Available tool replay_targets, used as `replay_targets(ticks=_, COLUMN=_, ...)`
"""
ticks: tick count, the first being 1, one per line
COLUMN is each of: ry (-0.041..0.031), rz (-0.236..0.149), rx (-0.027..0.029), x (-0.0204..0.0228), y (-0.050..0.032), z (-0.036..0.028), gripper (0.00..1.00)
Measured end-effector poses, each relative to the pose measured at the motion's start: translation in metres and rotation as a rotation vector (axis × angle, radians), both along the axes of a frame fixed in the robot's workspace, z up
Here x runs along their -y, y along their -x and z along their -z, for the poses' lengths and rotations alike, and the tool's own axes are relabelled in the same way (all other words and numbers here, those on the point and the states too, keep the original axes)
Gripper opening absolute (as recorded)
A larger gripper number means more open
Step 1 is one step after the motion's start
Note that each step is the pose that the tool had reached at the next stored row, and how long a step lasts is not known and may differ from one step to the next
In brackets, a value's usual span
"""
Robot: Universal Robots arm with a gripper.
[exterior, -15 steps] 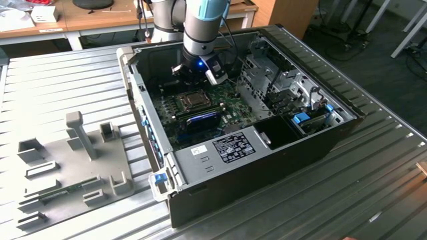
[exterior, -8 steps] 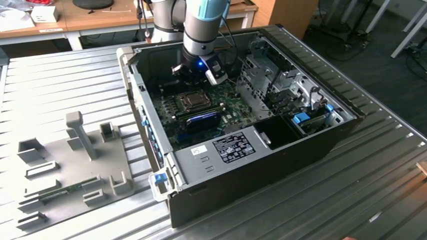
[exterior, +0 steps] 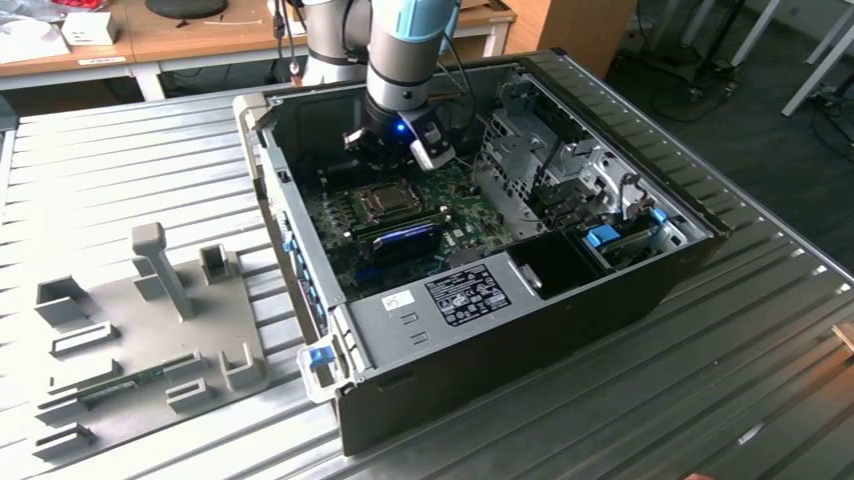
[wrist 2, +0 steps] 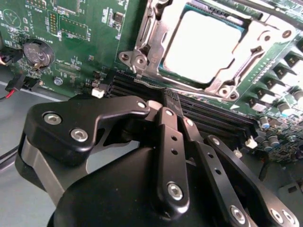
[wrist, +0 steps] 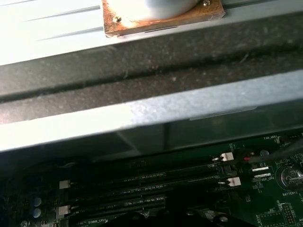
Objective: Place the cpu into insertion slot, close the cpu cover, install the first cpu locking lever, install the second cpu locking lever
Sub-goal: 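Install the first cpu locking lever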
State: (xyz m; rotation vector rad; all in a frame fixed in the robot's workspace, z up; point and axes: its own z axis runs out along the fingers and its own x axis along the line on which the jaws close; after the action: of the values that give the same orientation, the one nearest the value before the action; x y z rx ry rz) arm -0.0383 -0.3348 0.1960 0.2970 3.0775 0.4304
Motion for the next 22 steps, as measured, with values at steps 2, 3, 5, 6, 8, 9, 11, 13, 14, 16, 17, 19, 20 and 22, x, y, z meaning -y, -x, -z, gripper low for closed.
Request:
replay_targets(ticks=2, ry=-0.0001, rz=0.004, rx=0.0001, x=0.0001, y=0.0000, z=0.0001, gripper=0.10)
replay_targets(ticks=3, ry=0.0000, rz=0.006, rx=0.0000, x=0.0001, y=0.0000, z=0.0001, gripper=0.10)
replay_targets(ticks=5, ry=0.0000, rz=0.009, rx=0.0000, x=0.0002, y=0.0000, z=0.0001, gripper=0.10)
replay_targets(ticks=6, ry=0.0000, rz=0.011, rx=0.0000, x=0.0002, y=0.0000, z=0.0002, gripper=0.10)
replay_targets(ticks=8, ry=0.0001, rz=0.013, rx=0.0000, x=0.0003, y=0.0000, z=0.0002, gripper=0.10)
replay_targets(ticks=9, ry=0.0000, rz=0.014, rx=0.0001, x=0.0003, y=0.0000, z=0.0003, gripper=0.10)
replay_targets(ticks=11, ry=0.0001, rz=0.017, rx=0.0000, x=0.0003, y=0.0000, z=0.0003, gripper=0.10)
replay_targets(ticks=13, ry=0.0001, rz=0.019, rx=0.0000, x=0.0003, y=0.0000, z=0.0004, gripper=0.10)
replay_targets(ticks=14, ry=0.0001, rz=0.020, rx=0.0000, x=0.0003, y=0.0000, z=0.0004, gripper=0.10)
replay_targets(ticks=16, ry=0.0000, rz=0.022, rx=0.0001, x=0.0004, y=0.0000, z=0.0005, gripper=0.10)
replay_targets(ticks=17, ry=-0.0001, rz=0.023, rx=0.0001, x=0.0004, y=0.0000, z=0.0006, gripper=0.10)
replay_targets(ticks=19, ry=0.0000, rz=0.025, rx=0.0001, x=0.0005, y=0.0000, z=0.0007, gripper=0.10)
replay_targets(ticks=20, ry=-0.0001, rz=0.026, rx=0.0001, x=0.0005, y=0.0000, z=0.0007, gripper=0.10)
replay_targets(ticks=22, ry=0.0000, rz=0.028, rx=0.0000, x=0.0006, y=0.0000, z=0.0007, gripper=0.10)
